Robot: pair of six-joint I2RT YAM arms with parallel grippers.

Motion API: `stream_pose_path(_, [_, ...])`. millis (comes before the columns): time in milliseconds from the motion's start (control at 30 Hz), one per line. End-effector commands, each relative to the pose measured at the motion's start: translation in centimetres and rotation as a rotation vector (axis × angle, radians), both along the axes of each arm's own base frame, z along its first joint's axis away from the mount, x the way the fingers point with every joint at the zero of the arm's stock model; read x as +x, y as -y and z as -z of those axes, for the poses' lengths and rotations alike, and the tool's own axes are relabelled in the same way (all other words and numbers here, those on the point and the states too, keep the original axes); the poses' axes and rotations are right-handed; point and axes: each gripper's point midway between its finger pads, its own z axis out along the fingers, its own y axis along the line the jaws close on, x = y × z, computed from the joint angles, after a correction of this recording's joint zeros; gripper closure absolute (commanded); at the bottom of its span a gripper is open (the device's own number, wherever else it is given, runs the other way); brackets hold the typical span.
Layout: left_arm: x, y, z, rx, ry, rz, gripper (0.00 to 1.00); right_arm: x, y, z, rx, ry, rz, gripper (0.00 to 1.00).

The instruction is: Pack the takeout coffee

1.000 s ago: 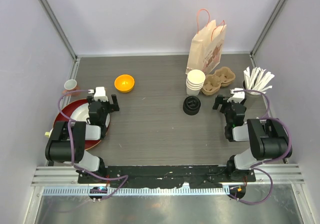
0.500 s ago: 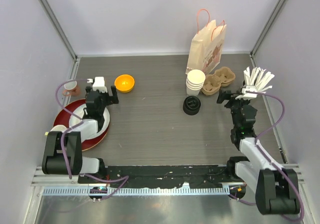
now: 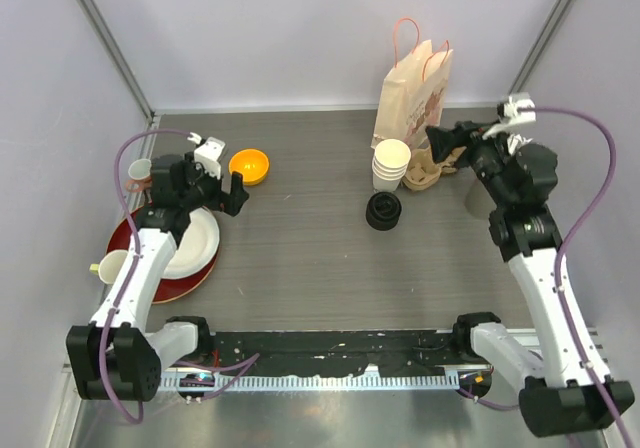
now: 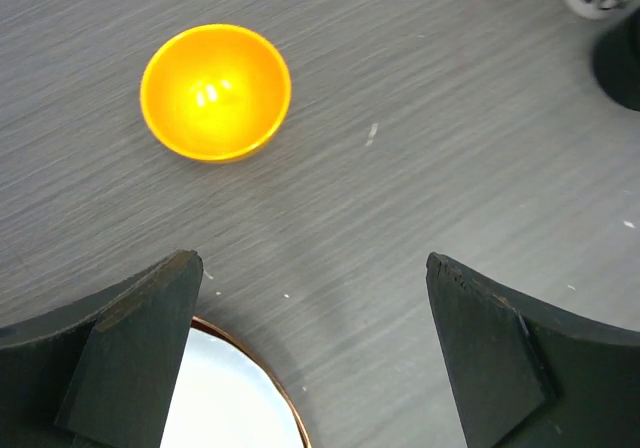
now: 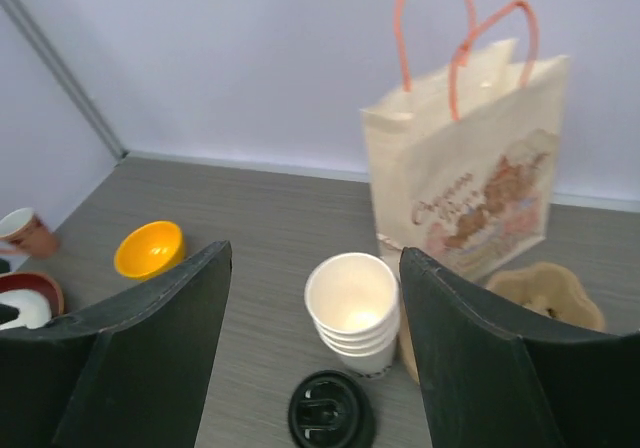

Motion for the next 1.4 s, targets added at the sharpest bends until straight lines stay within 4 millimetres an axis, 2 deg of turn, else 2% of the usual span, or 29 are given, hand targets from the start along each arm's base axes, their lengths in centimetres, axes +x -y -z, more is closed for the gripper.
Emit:
stream_pose_path(0, [-4.3, 2.1, -3.2, -0.014, -0.132, 0.182, 0.0, 0.0, -4.7, 0.5, -0.103, -0.164, -0.152, 0.28])
stream_pose_path(33, [-5.2, 2.3, -2.9, -0.023, -0.193, 0.191, 0.0, 0.8, -5.2, 0.5, -0.133, -0.206, -0.141, 0.31])
stream_pose_path(67, [-5.4, 2.3, -3.5, -0.025, -0.197, 0.195, 0.0, 0.9, -6.9, 0.9, -0.171, -0.233, -0.172, 0.32])
stream_pose_path(100, [-5.2, 2.3, -4.6, -0.022, -0.182, 0.193, 0.0, 1.6, -6.7, 1.3, -0.203, -0.259, -0.129, 0.33])
stream_pose_path(133, [-5.1, 2.2, -4.8, -0.025, -0.193, 0.18, 0.0, 1.7, -7.2, 0.9, -0.246, -0.281, -0.132, 0.35])
stream_pose_path(167, [-5.1, 2.1, -4.9, -0.029, -0.201, 0.168, 0.0, 3.3, -8.0, 3.3, -0.283, -0.362, -0.134, 0.37])
stream_pose_path(200, [-4.7, 1.8, -5.3, -0.024, -0.197, 0.143, 0.0, 3.8, -8.4, 3.9, -0.307, -0.394, -0.129, 0.4])
stream_pose_path(233, [-4.5, 1.8, -5.5, -0.035, -0.201, 0.126, 0.0, 4.3, -8.5, 4.0, -0.341, -0.426, -0.089, 0.48])
stream_pose_path(267, [-4.1, 1.7, -5.4, -0.037, -0.206, 0.116, 0.0, 4.9, -8.5, 4.6, -0.367, -0.449, -0.061, 0.5])
stream_pose_path(300, [-3.7, 1.6, -5.7, -0.035, -0.197, 0.11, 0.0, 6.0, -9.1, 6.9, -0.409, -0.507, -0.048, 0.51])
stream_pose_path(367, [-3.2, 1.6, -5.4, -0.041, -0.215, 0.1, 0.0, 6.6, -9.2, 7.8, -0.502, -0.538, -0.01, 0.52])
stream_pose_path(400, [-2.7, 1.5, -5.6, -0.042, -0.21, 0.092, 0.0, 7.4, -9.8, 9.7, -0.537, -0.587, -0.016, 0.52])
stream_pose_path(467, [-2.0, 1.6, -5.2, -0.056, -0.237, 0.082, 0.0, 7.7, -10.6, 10.2, -0.563, -0.618, -0.029, 0.5])
stream_pose_path(500, [-1.6, 1.6, -5.5, -0.058, -0.235, 0.079, 0.0, 8.1, -10.8, 11.3, -0.581, -0.647, -0.027, 0.49])
stream_pose_path(600, [-0.8, 1.8, -5.2, -0.065, -0.245, 0.085, 0.01, 8.7, -10.5, 12.0, -0.619, -0.67, 0.011, 0.48])
stream_pose_path(733, [0.3, 2.0, -5.0, -0.084, -0.255, 0.077, 0.02, 9.6, -10.7, 14.3, -0.67, -0.729, 0.011, 0.67])
stream_pose_path(900, [0.9, 2.4, -4.4, -0.096, -0.278, 0.086, 0.04, 10.4, -10.4, 15.2, -0.686, -0.748, 0.052, 0.66])
stream_pose_path(1067, [1.2, 2.5, -4.0, -0.092, -0.289, 0.092, 0.05, 10.9, -11.2, 16.6, -0.702, -0.768, 0.019, 0.67])
stream_pose_path(1367, [1.2, 2.3, -3.3, -0.076, -0.299, 0.086, 0.05, 11.2, -11.4, 17.2, -0.696, -0.781, 0.02, 0.69])
